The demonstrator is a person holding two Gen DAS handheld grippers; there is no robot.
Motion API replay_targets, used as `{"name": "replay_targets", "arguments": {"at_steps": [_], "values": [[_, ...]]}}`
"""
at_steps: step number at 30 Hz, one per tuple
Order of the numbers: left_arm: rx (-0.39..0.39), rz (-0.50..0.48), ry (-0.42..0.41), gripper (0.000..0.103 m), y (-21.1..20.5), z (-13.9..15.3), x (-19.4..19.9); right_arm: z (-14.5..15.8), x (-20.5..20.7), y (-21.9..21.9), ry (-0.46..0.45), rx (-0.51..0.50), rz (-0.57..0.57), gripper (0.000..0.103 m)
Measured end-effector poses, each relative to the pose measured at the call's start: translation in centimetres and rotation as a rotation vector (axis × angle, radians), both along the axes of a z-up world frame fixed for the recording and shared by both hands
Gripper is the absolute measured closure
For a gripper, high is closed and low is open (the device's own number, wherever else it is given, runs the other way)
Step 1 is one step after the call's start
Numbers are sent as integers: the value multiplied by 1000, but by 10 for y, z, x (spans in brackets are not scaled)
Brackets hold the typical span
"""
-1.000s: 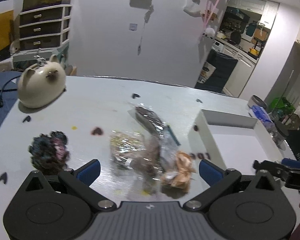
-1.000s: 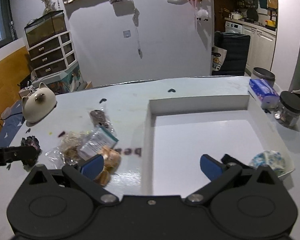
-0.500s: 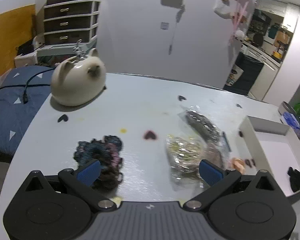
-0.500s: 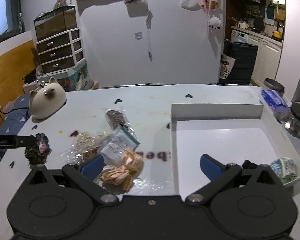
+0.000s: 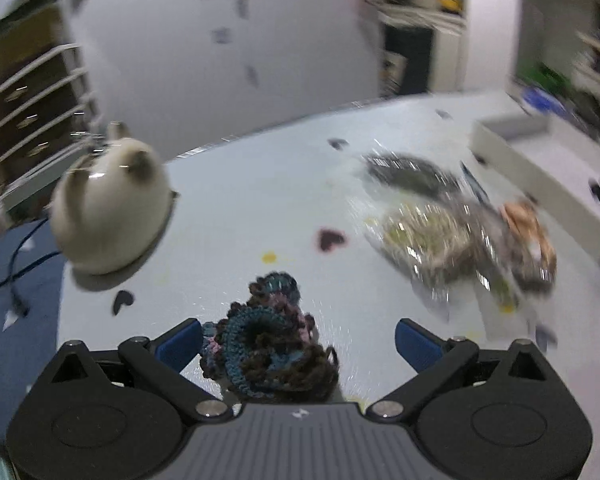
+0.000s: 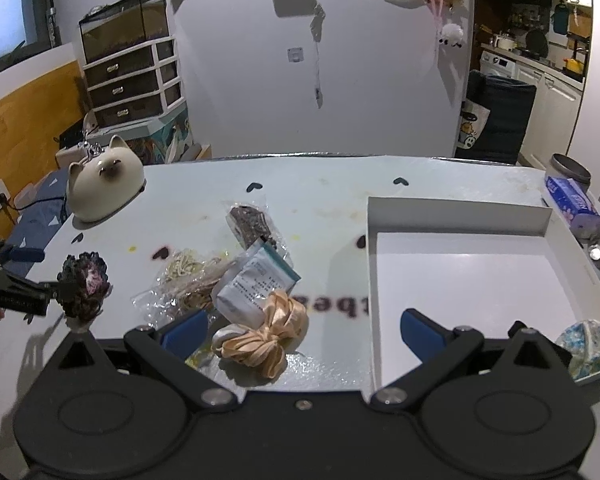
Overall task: Organize soft objects
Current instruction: 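Grasp the crocheted scrunchie with the left tool while the right tool grasps the peach bow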
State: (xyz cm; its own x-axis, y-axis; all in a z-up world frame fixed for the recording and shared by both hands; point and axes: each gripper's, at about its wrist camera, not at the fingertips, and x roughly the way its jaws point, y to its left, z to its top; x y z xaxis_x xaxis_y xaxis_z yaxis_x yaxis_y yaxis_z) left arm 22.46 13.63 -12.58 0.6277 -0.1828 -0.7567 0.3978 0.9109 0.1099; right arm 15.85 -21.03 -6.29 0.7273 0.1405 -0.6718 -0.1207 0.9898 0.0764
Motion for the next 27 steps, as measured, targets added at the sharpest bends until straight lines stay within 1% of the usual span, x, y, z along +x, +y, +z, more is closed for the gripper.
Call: {"name": "replay_targets", "arguments": {"at_steps": [3,6,9,11,12,13,14,16,18,21,24,27], "values": [[11,-62,43,6,8,-7,9,-2,5,4,10,-10,11,0],[27,-101,66,6,17,-12,17,-2,10,6,11,-17,42,0],[27,-128,81,6,24,-14,25,-5,18,11,6,-43,98,0],[17,-137,99,6,28,-17,32,-10,27,14,7,-84,151,0],[17,-137,109,7,29,-19,35,-13,32,16,9,-105,180,0],[20,-134,121,9,30,-22,38,-15,36,18,11,-122,208,0],[14,-132,136,13,31,-24,41,-18,42,20,15,-151,254,0],[-9,-119,154,19,32,-28,45,-23,50,24,16,-208,338,0],[-28,-100,167,22,31,-31,46,-30,59,31,24,-271,432,0],[-59,-77,183,25,32,-36,48,-44,72,41,73,-321,553,0],[-80,-52,182,30,31,-38,44,-56,82,48,126,-354,601,0],[-118,-5,178,37,31,-39,39,-65,93,50,161,-354,655,1]]}}
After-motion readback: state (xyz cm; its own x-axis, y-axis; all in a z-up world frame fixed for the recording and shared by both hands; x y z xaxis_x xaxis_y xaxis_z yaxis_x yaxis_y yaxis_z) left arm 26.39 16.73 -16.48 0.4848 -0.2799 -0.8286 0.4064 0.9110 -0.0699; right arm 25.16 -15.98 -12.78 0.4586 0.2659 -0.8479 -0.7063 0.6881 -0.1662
